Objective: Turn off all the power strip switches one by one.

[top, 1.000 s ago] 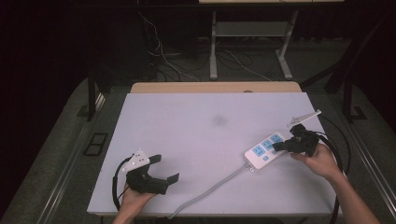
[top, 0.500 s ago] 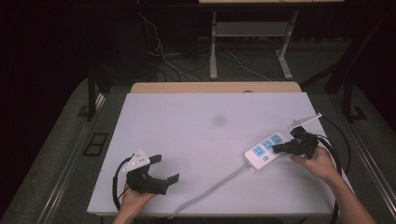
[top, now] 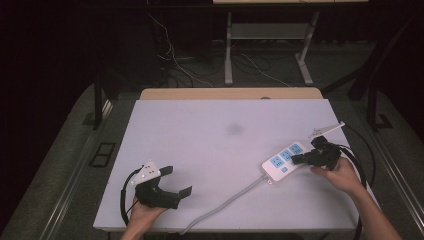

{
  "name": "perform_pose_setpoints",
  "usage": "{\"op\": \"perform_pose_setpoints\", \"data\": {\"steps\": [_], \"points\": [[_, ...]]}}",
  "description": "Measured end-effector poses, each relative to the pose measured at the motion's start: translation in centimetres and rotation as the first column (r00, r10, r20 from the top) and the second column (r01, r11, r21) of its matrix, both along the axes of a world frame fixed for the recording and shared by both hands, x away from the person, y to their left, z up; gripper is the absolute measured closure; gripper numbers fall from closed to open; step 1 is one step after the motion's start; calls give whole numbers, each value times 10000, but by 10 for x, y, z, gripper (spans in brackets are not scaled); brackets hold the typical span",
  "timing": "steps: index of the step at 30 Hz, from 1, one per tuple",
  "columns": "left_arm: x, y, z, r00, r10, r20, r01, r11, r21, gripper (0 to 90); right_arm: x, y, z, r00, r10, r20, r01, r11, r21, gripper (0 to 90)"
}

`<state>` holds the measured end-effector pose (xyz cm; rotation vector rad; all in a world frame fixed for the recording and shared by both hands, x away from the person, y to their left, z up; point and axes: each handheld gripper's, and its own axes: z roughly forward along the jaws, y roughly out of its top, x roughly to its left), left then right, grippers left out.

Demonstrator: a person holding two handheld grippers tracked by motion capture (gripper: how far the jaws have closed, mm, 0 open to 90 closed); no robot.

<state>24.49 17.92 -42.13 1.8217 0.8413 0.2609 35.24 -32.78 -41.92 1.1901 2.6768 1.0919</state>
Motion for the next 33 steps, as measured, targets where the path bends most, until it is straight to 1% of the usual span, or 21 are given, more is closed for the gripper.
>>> {"op": "perform_pose_setpoints", "data": {"steps": [2,6,11,19,22,24,29,31,32,33], "points": [[0,0,0,10000,29,-7,-29,10000,-35,0,-1,0,0,10000,-15,40,15,10000,-14,900],[0,0,0,10000,2,3,-2,10000,10,0,-2,-1,-3,9999,-112,84,111,9998,145,900],[0,-1,0,10000,-22,-2,22,10000,50,0,-3,0,-2,9998,-72,184,72,10000,-10,900],[0,-1,-1,10000,-17,-14,17,10000,57,0,-4,1,-1,9996,-121,260,122,9999,-56,900],[1,-1,-1,10000,-4,-31,4,10000,59,0,-5,0,-2,9995,-232,218,231,9997,47,900],[1,0,-1,10000,-1,-40,1,10000,51,0,-4,1,-1,9995,-190,238,191,9998,-29,900],[1,0,-1,10000,-13,-40,13,10000,55,0,-3,1,-1,9997,-219,74,219,9998,0,900],[1,0,-1,10000,-5,-49,5,10000,56,0,-3,1,-1,9997,-219,79,219,9998,-4,900],[1,0,-1,10000,-12,-47,12,10000,57,0,-3,0,0,9996,-239,121,237,9996,129,900],[1,0,-1,10000,-17,-49,17,10000,60,0,-3,-1,2,9995,-305,83,304,9994,164,900]]}}
